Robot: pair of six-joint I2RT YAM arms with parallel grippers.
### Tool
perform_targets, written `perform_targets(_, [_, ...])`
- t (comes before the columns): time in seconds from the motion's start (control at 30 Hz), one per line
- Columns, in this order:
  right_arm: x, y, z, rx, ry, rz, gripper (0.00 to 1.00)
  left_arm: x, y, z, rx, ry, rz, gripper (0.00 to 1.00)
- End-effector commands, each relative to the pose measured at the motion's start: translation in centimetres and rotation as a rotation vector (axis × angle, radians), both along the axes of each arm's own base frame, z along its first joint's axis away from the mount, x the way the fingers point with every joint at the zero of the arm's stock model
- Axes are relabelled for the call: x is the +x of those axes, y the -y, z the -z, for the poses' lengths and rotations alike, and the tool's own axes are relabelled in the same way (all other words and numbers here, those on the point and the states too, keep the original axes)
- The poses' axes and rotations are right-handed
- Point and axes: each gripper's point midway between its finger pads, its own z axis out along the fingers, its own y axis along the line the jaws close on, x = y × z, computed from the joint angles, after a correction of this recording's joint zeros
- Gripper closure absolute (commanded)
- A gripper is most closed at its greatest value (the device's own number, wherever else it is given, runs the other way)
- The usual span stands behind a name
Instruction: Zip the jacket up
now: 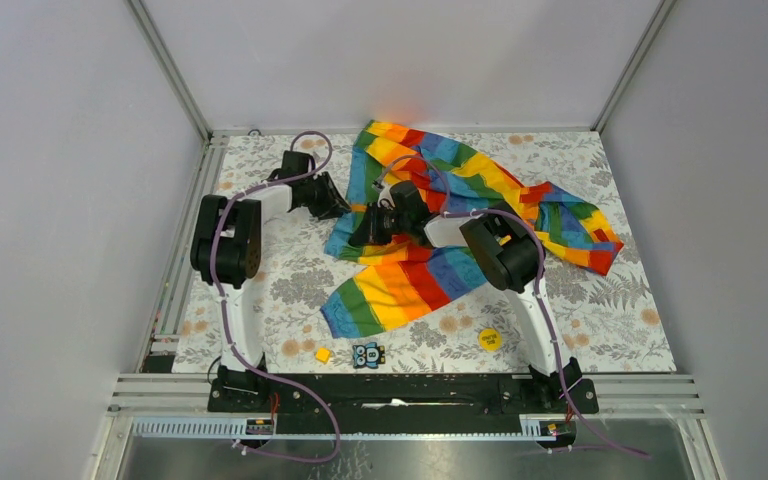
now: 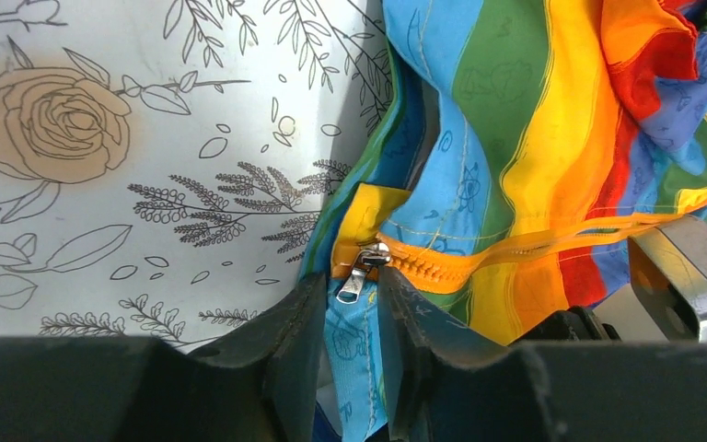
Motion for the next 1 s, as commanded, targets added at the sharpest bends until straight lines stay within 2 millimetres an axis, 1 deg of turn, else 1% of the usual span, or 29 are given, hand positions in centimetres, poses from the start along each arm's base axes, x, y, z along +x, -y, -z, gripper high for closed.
perform_targets(0.0, [-0.8,0.0,1.9,-0.036,-0.032,-0.015,0.87,-0.9,-1.7,2.7,0.143,-0.049,-0.019,0.69])
perform_targets(0.03, [-0.8,0.0,1.8,-0.037,-0.029,-0.014,0.87,-0.9,-1.7,2.8,0.146,-0.053,-0.018,0.72])
perform_targets(0.1, [-0.7,0.1,1.8,-0.045,-0.023,-0.010,0.87,-0.9,-1.8,3.0,0.159,-0.063,-0.019,0.82])
perform_targets(0.17, [-0.6,0.2,1.7,-0.052,-0.019,-0.012,0.86,-0.9,-2.0,2.8,0.165,-0.058,-0.020,0.91])
perform_targets(0.2, [-0.6,0.2,1.6,-0.060,-0.015,-0.015,0.86,-0.7,-2.0,2.6,0.166,-0.046,-0.019,0.94])
perform_targets(0.27, [-0.4,0.2,1.2,-0.076,-0.005,-0.021,0.84,-0.5,-2.0,1.9,0.162,-0.014,-0.014,0.97])
perform_targets(0.33, [-0.2,0.3,0.4,-0.092,0.019,-0.030,0.81,-0.4,-1.8,1.6,0.152,0.014,-0.008,0.99])
perform_targets(0.4, [0.4,0.5,-0.5,-0.119,0.062,-0.033,0.79,-0.7,-1.7,1.8,0.148,0.018,-0.002,1.00])
perform_targets(0.53, [1.7,0.5,-3.8,-0.153,0.150,-0.047,0.70,-1.1,-1.3,1.7,0.119,0.036,0.012,1.00])
perform_targets(0.63, [3.2,0.8,-6.3,-0.154,0.213,-0.032,0.64,-1.2,-1.3,0.7,0.112,0.073,0.021,1.00])
perform_targets(0.67, [3.7,0.9,-7.0,-0.147,0.224,-0.024,0.63,-1.1,-1.2,-0.2,0.109,0.105,0.024,1.00])
perform_targets(0.73, [4.5,1.1,-8.0,-0.133,0.238,-0.014,0.61,-1.3,-1.3,-1.0,0.109,0.140,0.031,1.00])
perform_targets(0.87, [5.2,2.0,-9.1,-0.099,0.223,-0.004,0.49,-2.4,-1.0,-2.4,0.092,0.199,0.071,1.00])
perform_targets(0.9, [5.3,2.2,-9.4,-0.095,0.233,-0.011,0.45,-2.8,-0.9,-2.7,0.086,0.210,0.085,1.00])
perform_targets(0.93, [5.2,2.4,-9.7,-0.085,0.260,-0.034,0.38,-2.7,-0.7,-3.3,0.079,0.242,0.096,1.00])
perform_targets(0.97, [5.3,2.7,-9.9,-0.075,0.282,-0.054,0.35,-2.8,-0.7,-3.7,0.075,0.265,0.105,1.00])
